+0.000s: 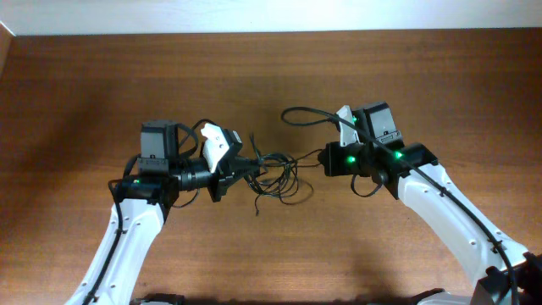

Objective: Untangle cables

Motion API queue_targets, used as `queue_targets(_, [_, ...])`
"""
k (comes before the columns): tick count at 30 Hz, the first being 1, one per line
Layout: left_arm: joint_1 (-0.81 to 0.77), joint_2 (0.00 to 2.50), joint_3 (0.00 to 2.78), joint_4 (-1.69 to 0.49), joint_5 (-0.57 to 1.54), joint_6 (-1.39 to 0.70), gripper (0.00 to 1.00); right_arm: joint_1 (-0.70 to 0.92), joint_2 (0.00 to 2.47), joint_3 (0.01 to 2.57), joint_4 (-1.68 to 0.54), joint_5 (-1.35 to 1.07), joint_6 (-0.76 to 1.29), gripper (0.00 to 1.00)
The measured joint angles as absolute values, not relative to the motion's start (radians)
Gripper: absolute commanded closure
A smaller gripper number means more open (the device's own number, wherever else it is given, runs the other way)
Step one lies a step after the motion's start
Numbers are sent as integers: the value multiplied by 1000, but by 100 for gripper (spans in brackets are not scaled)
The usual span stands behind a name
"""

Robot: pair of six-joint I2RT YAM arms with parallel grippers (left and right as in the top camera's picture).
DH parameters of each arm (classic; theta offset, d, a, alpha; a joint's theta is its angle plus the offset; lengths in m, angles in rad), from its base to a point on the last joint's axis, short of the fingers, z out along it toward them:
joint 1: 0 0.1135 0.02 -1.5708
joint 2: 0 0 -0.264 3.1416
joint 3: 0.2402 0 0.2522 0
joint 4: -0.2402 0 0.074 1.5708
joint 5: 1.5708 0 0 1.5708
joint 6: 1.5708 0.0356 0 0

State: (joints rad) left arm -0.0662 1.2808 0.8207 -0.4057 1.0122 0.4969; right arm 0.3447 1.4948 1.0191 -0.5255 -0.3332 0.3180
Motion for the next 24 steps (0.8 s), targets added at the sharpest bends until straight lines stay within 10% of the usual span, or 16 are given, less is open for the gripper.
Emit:
queue_targets(10, [-66,1281,821,-447,1013,493,100,212,1493,1041,-854,226,577,95])
queue_targets(12, [-66,1281,821,-447,1013,493,100,116,1492,1053,-893,274,606,74])
queue_targets(19, [-66,1280,820,-394,1013,431,100,50,1491,1058,-868,-434,119,37])
queue_targets(24, [-66,1280,818,-202,1013,125,100,64,1491,1059,-828,-809,-20,33])
